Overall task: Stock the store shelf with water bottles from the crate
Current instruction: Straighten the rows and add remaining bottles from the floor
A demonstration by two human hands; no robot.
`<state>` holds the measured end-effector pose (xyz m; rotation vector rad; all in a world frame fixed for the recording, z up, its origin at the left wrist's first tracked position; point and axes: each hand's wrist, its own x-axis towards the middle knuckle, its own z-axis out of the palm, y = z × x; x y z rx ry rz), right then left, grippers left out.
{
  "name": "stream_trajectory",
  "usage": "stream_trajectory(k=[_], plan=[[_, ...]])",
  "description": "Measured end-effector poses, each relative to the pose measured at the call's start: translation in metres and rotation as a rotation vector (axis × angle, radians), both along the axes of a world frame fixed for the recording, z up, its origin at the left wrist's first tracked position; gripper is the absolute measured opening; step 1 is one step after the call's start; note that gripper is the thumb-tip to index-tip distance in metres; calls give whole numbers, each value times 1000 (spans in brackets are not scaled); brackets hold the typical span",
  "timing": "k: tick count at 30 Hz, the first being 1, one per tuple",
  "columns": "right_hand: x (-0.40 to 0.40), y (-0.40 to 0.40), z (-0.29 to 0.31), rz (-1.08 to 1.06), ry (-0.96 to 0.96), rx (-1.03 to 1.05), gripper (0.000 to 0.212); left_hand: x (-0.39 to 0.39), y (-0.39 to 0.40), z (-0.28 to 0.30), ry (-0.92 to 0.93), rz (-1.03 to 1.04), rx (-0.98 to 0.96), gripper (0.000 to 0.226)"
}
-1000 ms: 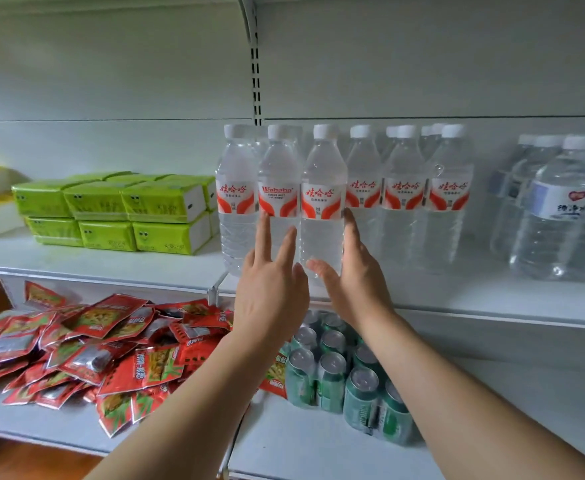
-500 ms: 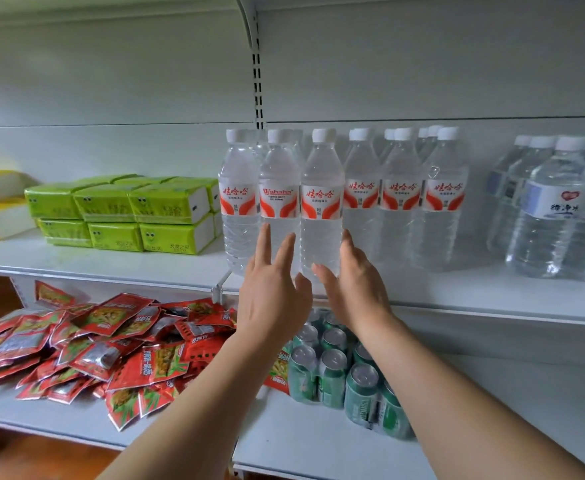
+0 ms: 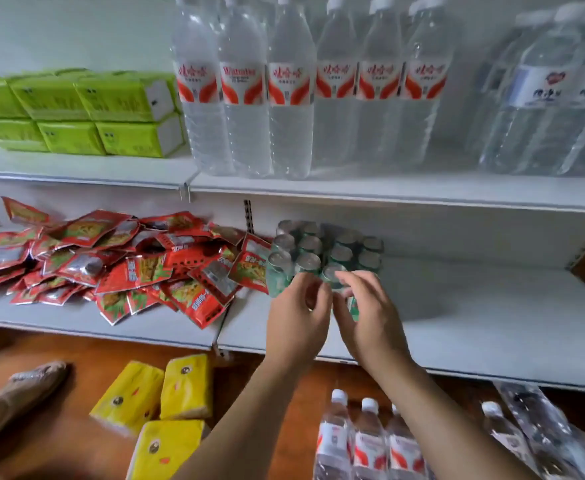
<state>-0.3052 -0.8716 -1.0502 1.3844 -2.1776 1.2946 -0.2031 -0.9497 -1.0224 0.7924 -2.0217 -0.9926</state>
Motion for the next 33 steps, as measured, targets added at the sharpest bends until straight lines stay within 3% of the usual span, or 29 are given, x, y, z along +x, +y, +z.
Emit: stream_trajectory(k=[6, 8, 12, 16, 19, 23, 26, 29, 33], plan=[[13, 63, -77, -57, -308, 670, 44, 19, 18, -96, -561, -210, 295, 22], [27, 80, -99, -10, -290, 851, 49, 27, 32, -124, -712, -228, 353, 19], [40, 85, -128, 161, -252, 1085, 86, 37, 51, -166, -971, -314, 412, 34], [41, 81, -145, 157, -224, 1269, 119, 36, 54, -181, -1001, -300, 478, 39], [35, 76, -150, 149, -193, 1297, 125, 33, 53, -187, -980, -272, 516, 43], [36, 73, -161, 148, -115, 1122, 110, 29, 52, -199, -990, -266, 490, 55], [51, 67, -171, 193, -210, 1008, 103, 35, 46, -206, -1036, -328, 488, 41], [54, 58, -163, 239, -441, 1005, 95, 42, 35, -213, -1048, -170, 486, 52], [48, 51, -166, 267, -444, 1053, 86, 53, 21, -217, -952, -93, 640, 54]])
